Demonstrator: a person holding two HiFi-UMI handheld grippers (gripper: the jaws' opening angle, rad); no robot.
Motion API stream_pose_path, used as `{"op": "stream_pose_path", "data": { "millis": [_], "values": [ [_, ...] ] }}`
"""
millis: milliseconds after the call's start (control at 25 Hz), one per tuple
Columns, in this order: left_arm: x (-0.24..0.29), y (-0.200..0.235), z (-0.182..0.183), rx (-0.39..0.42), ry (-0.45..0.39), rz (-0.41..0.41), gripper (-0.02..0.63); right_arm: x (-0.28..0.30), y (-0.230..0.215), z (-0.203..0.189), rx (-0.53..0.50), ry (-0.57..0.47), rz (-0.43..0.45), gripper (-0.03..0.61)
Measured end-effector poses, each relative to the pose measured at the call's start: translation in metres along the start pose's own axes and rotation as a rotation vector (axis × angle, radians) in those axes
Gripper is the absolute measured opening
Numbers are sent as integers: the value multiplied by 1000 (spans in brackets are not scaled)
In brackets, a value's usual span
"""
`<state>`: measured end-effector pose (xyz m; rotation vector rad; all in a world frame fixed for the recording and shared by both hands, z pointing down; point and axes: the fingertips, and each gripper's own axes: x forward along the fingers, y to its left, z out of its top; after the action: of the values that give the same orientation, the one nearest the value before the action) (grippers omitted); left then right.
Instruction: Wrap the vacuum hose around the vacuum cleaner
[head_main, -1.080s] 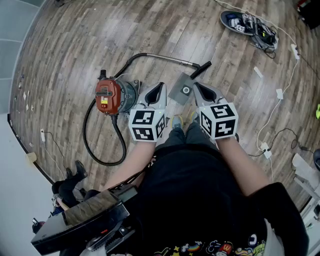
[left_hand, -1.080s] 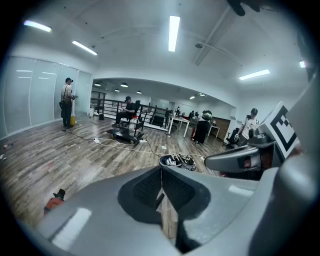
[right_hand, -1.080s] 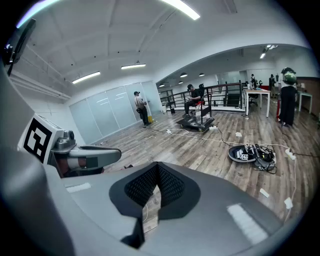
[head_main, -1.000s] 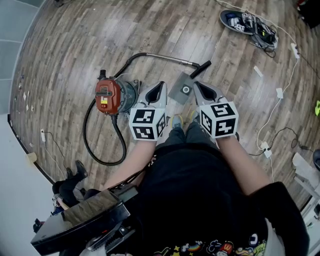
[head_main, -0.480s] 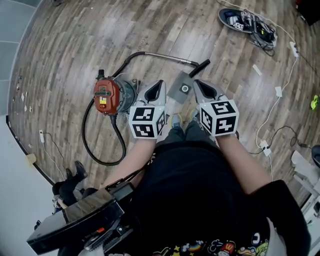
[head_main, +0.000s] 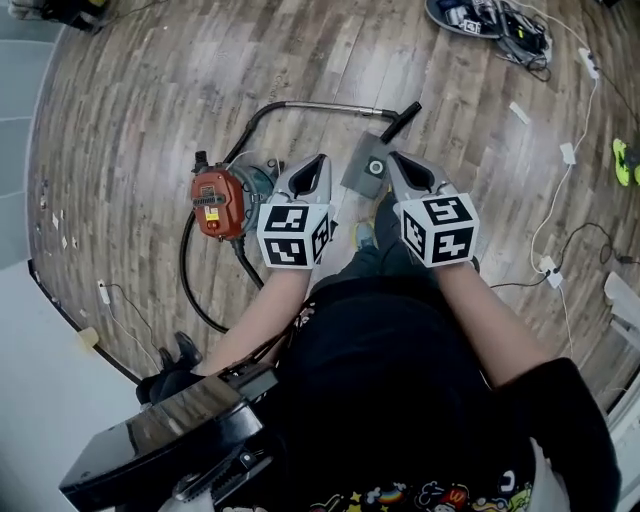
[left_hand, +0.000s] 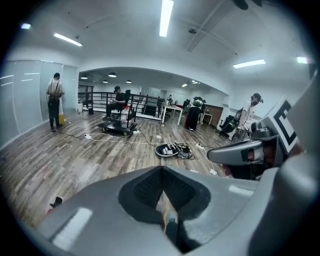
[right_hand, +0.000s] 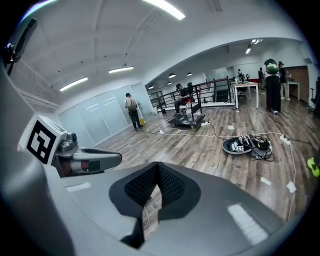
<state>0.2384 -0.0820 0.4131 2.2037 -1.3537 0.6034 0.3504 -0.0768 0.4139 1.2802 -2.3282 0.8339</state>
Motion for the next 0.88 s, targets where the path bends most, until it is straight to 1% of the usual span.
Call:
{"op": "stream_pose_path", "data": {
  "millis": [160,320,440,560,640,720,880],
  "values": [
    [50,4,18,14,46,7,1,30,-38,7,43,24,7,23],
    [96,15,42,15,79,31,0,69,-74,21,65,62,36,23],
    [122,32,58,12,97,48,1,98,-91,33,80,93,54,23],
    [142,45,70,24,119,42,1,119,-97,47,70,109,68,23],
    [155,54,74,48,139,26,1,132,-99,54,67,118,73,23],
    [171,64,75,89,166,-6,1,148,-103,58,84,124,59,23],
    [221,89,63,195,226,-107,0,191,-118,56,133,126,-15,23]
  ]
}}
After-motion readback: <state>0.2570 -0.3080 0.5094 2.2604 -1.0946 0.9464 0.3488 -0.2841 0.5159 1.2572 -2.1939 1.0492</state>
